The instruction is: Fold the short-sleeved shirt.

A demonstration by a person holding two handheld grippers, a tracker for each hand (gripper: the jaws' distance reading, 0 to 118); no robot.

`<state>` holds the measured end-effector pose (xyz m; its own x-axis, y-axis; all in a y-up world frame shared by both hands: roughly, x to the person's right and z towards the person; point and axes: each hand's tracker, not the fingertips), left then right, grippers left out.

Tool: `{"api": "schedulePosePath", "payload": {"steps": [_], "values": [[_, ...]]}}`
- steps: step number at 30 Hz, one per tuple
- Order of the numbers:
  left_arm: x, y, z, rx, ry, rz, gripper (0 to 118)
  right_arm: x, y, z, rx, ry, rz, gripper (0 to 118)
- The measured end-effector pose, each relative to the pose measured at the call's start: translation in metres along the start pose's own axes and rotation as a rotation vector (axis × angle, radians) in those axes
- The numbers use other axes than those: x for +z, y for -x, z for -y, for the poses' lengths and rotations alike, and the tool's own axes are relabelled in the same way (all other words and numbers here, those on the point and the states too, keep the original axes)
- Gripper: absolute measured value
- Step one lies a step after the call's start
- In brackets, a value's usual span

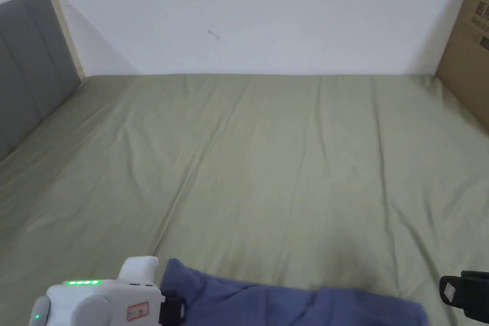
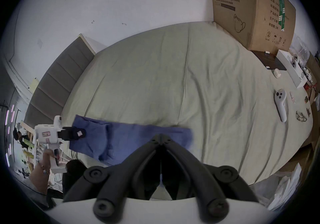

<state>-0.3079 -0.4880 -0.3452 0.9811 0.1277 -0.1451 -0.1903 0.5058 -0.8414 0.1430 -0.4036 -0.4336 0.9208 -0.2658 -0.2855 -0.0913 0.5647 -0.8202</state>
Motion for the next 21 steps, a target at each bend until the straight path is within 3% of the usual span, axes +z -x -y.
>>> {"api": "schedulePosePath", "payload": {"steps": [1,3,7,11,16,19,21], "values": [[0.009,-0.008,0.002,-0.082,-0.013,-0.154,9,0.002,0.0,0.0,0.003,-0.005,-0.005,0],[0.021,-0.014,0.005,-0.148,-0.037,-0.265,9,0.004,-0.002,0.0,0.01,-0.015,-0.015,0],[0.04,-0.022,-0.004,0.038,-0.053,-0.038,9,0.01,-0.006,0.005,0.01,-0.033,-0.037,0],[0.036,-0.07,-0.015,-0.013,-0.031,0.123,9,0.017,-0.016,0.011,-0.009,-0.042,-0.046,0],[0.002,-0.143,-0.033,0.033,0.069,0.426,9,0.027,-0.035,0.019,-0.044,-0.051,-0.028,0],[-0.025,-0.184,-0.038,0.029,0.143,0.502,10,0.032,-0.046,0.022,-0.071,-0.058,-0.013,0],[-0.041,-0.2,-0.038,0.05,0.218,0.543,25,0.035,-0.051,0.024,-0.085,-0.061,-0.007,0]]}}
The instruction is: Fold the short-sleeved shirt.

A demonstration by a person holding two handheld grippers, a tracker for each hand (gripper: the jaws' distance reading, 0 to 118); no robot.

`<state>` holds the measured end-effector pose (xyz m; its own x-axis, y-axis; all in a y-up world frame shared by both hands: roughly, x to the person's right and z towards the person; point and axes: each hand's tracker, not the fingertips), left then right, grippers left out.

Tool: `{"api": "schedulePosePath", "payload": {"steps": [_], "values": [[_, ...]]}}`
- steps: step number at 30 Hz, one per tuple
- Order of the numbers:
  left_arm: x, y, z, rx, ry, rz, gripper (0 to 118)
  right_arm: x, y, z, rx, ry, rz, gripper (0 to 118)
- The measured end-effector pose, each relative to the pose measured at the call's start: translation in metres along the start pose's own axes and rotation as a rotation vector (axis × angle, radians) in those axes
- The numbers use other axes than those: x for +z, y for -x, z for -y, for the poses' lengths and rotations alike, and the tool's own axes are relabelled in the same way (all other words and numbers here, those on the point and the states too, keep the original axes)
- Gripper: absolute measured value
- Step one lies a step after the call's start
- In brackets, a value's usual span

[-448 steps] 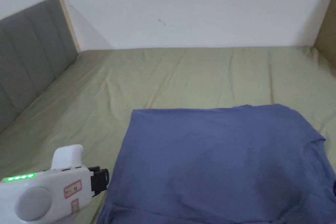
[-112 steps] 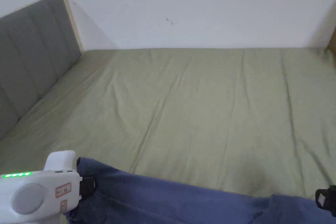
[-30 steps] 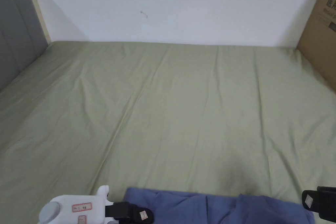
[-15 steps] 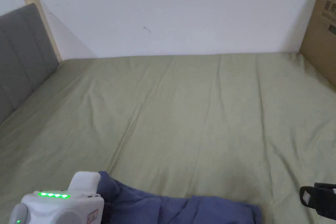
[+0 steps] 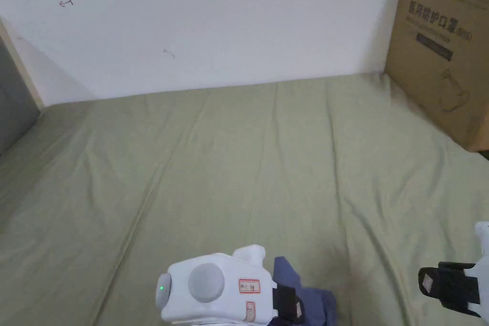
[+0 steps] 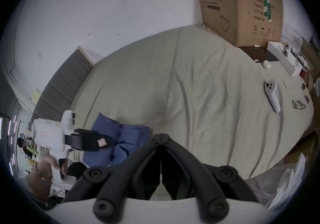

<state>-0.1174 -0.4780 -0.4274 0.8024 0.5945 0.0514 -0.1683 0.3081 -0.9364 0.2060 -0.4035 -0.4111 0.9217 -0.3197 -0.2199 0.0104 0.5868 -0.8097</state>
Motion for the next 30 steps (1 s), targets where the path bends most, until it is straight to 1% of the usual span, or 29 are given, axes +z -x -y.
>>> {"api": "schedulePosePath", "payload": {"steps": [1,2,3,4,5,6,8,9,10,11,12,13,14,15,17,18,20,22,25,26,27,29,30], "values": [[-0.006,-0.001,0.0,0.021,0.014,0.014,43,0.001,-0.002,0.0,-0.005,-0.001,0.003,0],[-0.006,0.0,0.0,0.029,0.014,0.043,80,0.001,-0.004,0.001,-0.007,-0.001,0.004,0],[-0.004,0.0,0.001,0.038,0.009,0.063,108,0.002,-0.005,0.001,-0.008,-0.001,0.006,0],[0.0,-0.002,0.003,0.037,-0.006,0.045,118,0.001,-0.006,0.001,-0.009,-0.001,0.007,0],[0.006,-0.002,0.005,0.034,-0.021,0.05,115,0.001,-0.006,0.002,-0.009,-0.001,0.007,0],[0.015,0.001,0.006,0.021,-0.091,0.072,115,0.0,-0.006,0.002,-0.01,-0.001,0.006,0],[0.028,0.002,0.007,0.005,-0.096,0.017,114,-0.004,-0.007,0.001,-0.015,0.001,0.0,0],[0.035,0.003,0.009,-0.014,-0.111,-0.034,108,-0.006,-0.007,0.0,-0.017,0.002,-0.005,0],[0.039,0.005,0.012,-0.063,-0.114,-0.048,99,-0.008,-0.006,0.0,-0.017,0.002,-0.008,0],[0.043,0.005,0.016,-0.108,-0.124,-0.067,93,-0.009,-0.005,0.0,-0.015,0.001,-0.011,0],[0.051,-0.002,0.015,-0.153,-0.14,-0.097,93,-0.01,-0.004,0.0,-0.014,0.0,-0.015,0],[0.049,-0.005,0.017,-0.181,-0.132,-0.128,63,-0.012,-0.006,0.0,-0.013,0.0,-0.02,0],[0.043,-0.007,0.02,-0.199,-0.118,-0.149,10,-0.013,-0.006,0.0,-0.013,0.0,-0.024,0],[0.036,-0.006,0.025,-0.228,-0.118,-0.152,0,-0.014,-0.006,0.001,-0.013,0.002,-0.028,0],[0.024,-0.011,0.024,-0.195,-0.047,-0.055,0,-0.014,-0.006,0.002,-0.013,0.003,-0.029,0],[0.011,-0.013,0.026,-0.179,-0.015,-0.035,0,-0.015,-0.007,0.003,-0.013,0.006,-0.027,0],[-0.014,-0.02,0.025,-0.194,0.011,-0.055,0,-0.015,-0.01,0.005,-0.018,0.01,-0.021,0],[-0.051,-0.02,0.028,-0.206,0.099,-0.08,0,-0.013,-0.013,0.006,-0.027,0.013,-0.014,0],[-0.093,-0.016,0.028,-0.175,0.176,-0.102,0,-0.012,-0.017,0.007,-0.032,0.016,0.002,0],[-0.097,-0.012,0.028,-0.164,0.177,-0.082,0,-0.012,-0.017,0.007,-0.032,0.017,0.007,0],[-0.098,-0.008,0.026,-0.127,0.169,-0.002,0,-0.012,-0.018,0.007,-0.034,0.019,0.012,0],[-0.09,-0.006,0.015,-0.045,0.194,0.06,0,-0.011,-0.02,0.007,-0.042,0.021,0.016,0],[-0.08,-0.004,0.014,-0.015,0.183,0.116,0,-0.01,-0.02,0.007,-0.045,0.02,0.014,0]]}}
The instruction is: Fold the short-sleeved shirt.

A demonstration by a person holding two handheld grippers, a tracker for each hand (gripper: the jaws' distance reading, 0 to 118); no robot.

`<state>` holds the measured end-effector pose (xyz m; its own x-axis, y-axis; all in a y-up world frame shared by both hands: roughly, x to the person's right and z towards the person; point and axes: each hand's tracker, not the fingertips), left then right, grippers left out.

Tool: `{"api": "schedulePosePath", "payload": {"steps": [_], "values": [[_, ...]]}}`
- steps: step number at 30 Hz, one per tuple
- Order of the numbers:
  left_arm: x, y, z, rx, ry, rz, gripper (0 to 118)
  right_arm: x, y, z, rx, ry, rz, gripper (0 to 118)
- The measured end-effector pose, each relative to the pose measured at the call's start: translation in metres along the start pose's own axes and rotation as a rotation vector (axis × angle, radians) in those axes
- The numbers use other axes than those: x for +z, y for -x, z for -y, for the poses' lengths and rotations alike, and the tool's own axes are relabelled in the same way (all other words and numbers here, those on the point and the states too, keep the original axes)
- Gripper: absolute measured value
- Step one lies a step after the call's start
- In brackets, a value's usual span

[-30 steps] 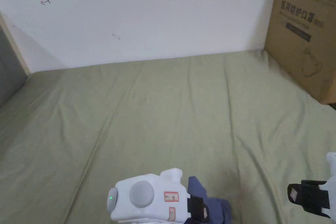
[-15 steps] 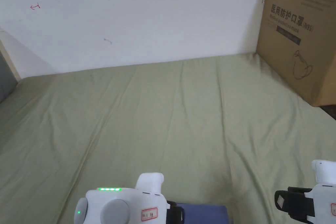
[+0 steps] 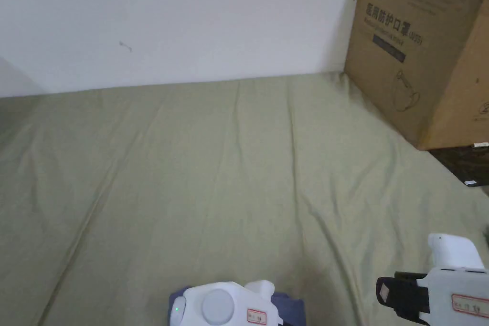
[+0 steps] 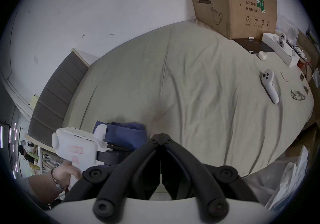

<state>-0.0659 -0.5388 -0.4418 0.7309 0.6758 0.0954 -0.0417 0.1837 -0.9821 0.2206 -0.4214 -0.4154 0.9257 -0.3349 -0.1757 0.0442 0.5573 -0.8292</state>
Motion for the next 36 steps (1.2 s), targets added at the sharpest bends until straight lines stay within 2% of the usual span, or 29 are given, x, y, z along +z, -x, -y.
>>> {"api": "schedulePosePath", "payload": {"steps": [2,4,6,9,12,15,17,20,22,25,27,28,30,31,32,33,35,36], "values": [[0.028,-0.008,0.003,-0.009,-0.076,0.104,0,0.003,-0.001,-0.002,-0.003,-0.007,-0.006,0],[0.069,-0.012,0.011,-0.043,-0.198,0.123,0,0.007,-0.001,-0.005,-0.009,-0.022,-0.012,0],[0.11,-0.011,0.02,-0.075,-0.316,0.083,0,0.007,0.0,-0.009,-0.014,-0.036,-0.036,0],[0.168,0.01,0.038,-0.052,-0.469,-0.029,0,-0.004,0.011,-0.01,-0.005,-0.039,-0.146,0],[0.205,0.039,0.058,0.005,-0.552,-0.103,0,-0.033,0.039,-0.004,0.035,0.066,-0.206,0],[0.219,0.072,0.072,0.101,-0.551,-0.131,0,-0.074,0.067,0.011,0.088,0.16,-0.333,0],[0.223,0.089,0.081,0.143,-0.553,-0.139,0,-0.106,0.08,0.021,0.117,0.255,-0.313,0],[0.216,0.11,0.087,0.18,-0.528,-0.094,0,-0.146,0.075,0.036,0.13,0.321,-0.253,0],[0.207,0.122,0.086,0.219,-0.489,-0.043,0,-0.16,0.059,0.041,0.092,0.34,-0.213,0],[0.191,0.138,0.077,0.213,-0.446,0.002,3,-0.162,0.034,0.046,-0.039,0.344,-0.293,0],[0.179,0.147,0.068,0.184,-0.416,0.029,18,-0.159,0.025,0.046,-0.038,0.349,-0.272,0],[0.174,0.152,0.063,0.179,-0.389,0.062,33,-0.158,0.022,0.047,-0.036,0.35,-0.267,0],[0.163,0.163,0.054,0.181,-0.354,0.148,102,-0.157,0.018,0.046,-0.035,0.354,-0.27,0],[0.154,0.169,0.05,0.185,-0.319,0.187,118,-0.157,0.018,0.047,-0.033,0.358,-0.267,0],[0.146,0.173,0.047,0.183,-0.285,0.219,115,-0.158,0.018,0.047,-0.031,0.361,-0.267,0],[0.139,0.176,0.047,0.19,-0.321,0.279,117,-0.158,0.018,0.046,-0.029,0.363,-0.268,0],[0.125,0.181,0.044,0.204,-0.256,0.297,118,-0.158,0.019,0.046,-0.022,0.366,-0.267,0],[0.117,0.182,0.043,0.203,-0.246,0.362,118,-0.158,0.019,0.046,-0.019,0.367,-0.267,0]]}}
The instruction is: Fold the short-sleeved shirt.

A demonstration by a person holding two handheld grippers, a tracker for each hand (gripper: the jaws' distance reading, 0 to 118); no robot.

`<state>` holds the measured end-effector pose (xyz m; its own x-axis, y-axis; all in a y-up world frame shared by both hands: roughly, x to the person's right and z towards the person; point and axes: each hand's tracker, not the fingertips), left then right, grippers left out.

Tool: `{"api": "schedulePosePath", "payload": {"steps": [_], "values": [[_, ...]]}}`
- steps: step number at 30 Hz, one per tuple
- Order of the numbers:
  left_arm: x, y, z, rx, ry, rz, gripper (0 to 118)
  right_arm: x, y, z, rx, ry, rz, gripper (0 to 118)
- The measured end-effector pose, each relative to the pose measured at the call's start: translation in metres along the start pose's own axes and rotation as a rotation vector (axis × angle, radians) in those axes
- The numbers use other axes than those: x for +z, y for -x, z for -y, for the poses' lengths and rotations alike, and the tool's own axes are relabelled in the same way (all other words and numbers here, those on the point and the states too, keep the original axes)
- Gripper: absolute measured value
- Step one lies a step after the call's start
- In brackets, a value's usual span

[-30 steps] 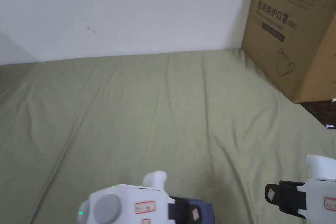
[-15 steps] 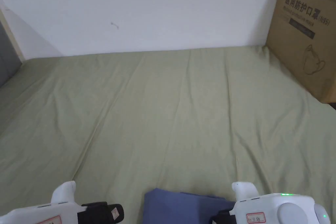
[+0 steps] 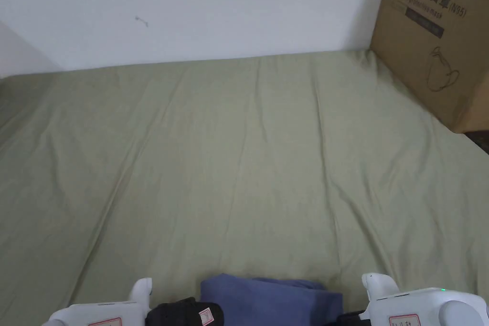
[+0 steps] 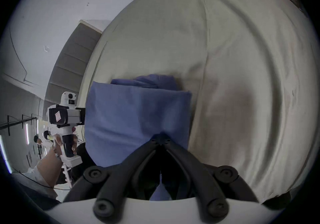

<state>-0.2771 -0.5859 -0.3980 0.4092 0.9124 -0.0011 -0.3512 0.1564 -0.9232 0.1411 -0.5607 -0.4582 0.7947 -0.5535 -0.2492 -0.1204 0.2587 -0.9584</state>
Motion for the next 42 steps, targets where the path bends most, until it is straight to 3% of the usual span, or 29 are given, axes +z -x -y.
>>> {"api": "schedulePosePath", "payload": {"steps": [6,10,11,12,13,14,16,18,24,29,31,35,42], "values": [[-0.046,0.011,-0.014,0.107,0.115,0.231,118,0.0,-0.003,-0.001,-0.009,0.003,-0.009,0],[-0.051,0.014,-0.015,0.074,0.129,0.227,118,0.0,-0.006,0.002,-0.029,-0.005,-0.019,0],[-0.048,0.016,-0.015,0.074,0.127,0.222,111,0.0,-0.007,0.003,-0.037,-0.007,-0.025,0],[-0.042,0.018,-0.015,0.066,0.111,0.18,93,0.0,-0.007,0.003,-0.044,-0.01,-0.028,0],[-0.039,0.022,-0.015,0.046,0.092,0.036,53,0.0,-0.008,0.004,-0.048,-0.011,-0.031,0],[-0.04,0.026,-0.014,0.025,0.092,-0.081,22,0.001,-0.008,0.004,-0.05,-0.013,-0.034,0],[-0.036,0.024,-0.008,0.076,0.054,0.042,22,0.0,-0.006,0.005,-0.059,-0.011,-0.04,0],[-0.043,0.002,0.0,-0.04,0.049,-0.078,21,0.003,-0.001,0.006,-0.049,-0.016,-0.02,0],[-0.012,-0.061,0.02,-0.268,-0.051,-0.232,21,0.036,0.028,0.003,0.014,-0.074,0.039,0],[0.073,-0.086,0.01,-0.315,-0.15,-0.421,21,0.07,0.058,-0.004,0.078,-0.14,0.015,0],[0.116,-0.082,-0.003,-0.281,-0.178,-0.554,21,0.079,0.07,-0.007,0.1,-0.158,0.023,0],[0.176,-0.073,-0.021,-0.362,-0.126,-0.879,21,0.088,0.09,-0.007,0.147,-0.175,0.03,0],[0.21,-0.048,-0.049,-0.403,-0.028,-1.355,22,0.088,0.109,-0.003,0.184,-0.149,0.06,0]]}}
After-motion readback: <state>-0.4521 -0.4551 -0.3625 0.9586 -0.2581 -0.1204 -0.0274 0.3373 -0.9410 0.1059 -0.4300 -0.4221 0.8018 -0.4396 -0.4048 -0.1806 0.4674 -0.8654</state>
